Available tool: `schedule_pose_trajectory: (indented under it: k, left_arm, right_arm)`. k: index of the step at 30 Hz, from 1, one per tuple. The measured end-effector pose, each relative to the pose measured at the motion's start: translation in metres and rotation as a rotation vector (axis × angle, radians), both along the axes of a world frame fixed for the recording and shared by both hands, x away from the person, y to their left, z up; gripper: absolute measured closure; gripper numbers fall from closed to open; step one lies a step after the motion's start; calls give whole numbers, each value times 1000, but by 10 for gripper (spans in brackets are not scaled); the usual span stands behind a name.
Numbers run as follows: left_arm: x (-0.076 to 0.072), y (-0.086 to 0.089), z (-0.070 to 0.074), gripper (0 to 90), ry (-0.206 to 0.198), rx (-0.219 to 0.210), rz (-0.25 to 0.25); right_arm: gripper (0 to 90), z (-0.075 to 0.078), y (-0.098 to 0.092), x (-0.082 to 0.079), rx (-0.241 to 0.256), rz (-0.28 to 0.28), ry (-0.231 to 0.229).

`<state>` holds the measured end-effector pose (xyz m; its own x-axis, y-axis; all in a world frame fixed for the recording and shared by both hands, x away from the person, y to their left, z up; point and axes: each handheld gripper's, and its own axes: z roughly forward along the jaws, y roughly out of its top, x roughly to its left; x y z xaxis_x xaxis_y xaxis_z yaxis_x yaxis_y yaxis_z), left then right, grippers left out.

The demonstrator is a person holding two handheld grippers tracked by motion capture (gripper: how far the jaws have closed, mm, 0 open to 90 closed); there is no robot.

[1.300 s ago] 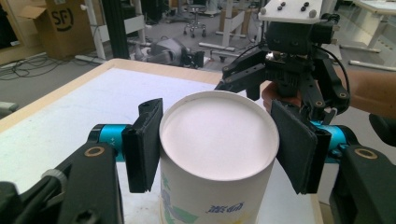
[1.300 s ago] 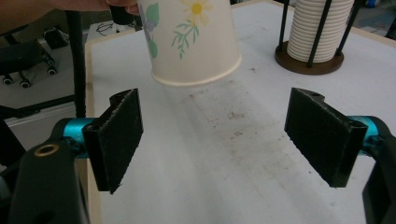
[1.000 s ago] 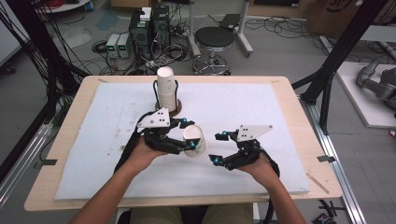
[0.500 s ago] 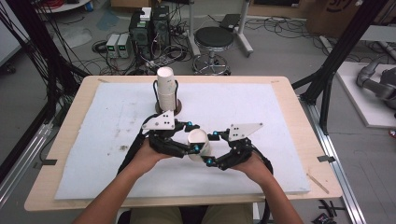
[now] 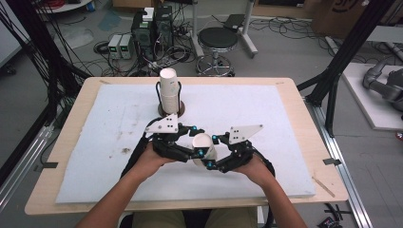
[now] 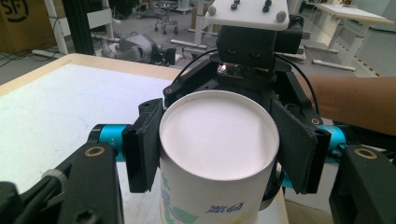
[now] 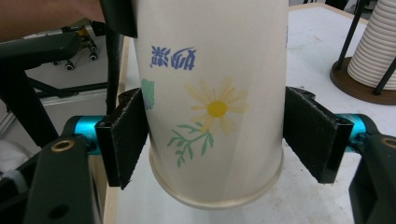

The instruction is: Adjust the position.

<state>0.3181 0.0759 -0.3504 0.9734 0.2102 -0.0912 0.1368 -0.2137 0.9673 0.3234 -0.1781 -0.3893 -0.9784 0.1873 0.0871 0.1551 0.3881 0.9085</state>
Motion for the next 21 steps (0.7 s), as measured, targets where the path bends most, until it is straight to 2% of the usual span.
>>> schedule_pose_trajectory:
  k: [8, 10, 11, 12, 13, 16, 21]
  left_arm:
    - [-1, 1, -2, 372, 17, -16, 9]
    - [-2, 1, -3, 357, 8, -9, 17]
    - [-3, -1, -4, 282, 8, 0, 37]
    - [-3, -1, -4, 169, 27, 2, 54]
    - [-2, -1, -5, 118, 36, 5, 58]
    - [-2, 0, -5, 123, 40, 23, 68]
    - [-3, 3, -4, 124, 44, 42, 48]
  right_arm:
    - [329, 0, -1, 0, 3, 23, -13]
    - [335, -1, -1, 0, -2, 27, -19]
    - [337, -1, -1, 0, -4, 29, -17]
    - [337, -1, -1, 0, -6, 29, -15]
    - [337, -1, -1, 0, -11, 31, -8]
    - [339, 0, -2, 0, -35, 33, -16]
    - [340, 7, -3, 2, -100, 36, -37]
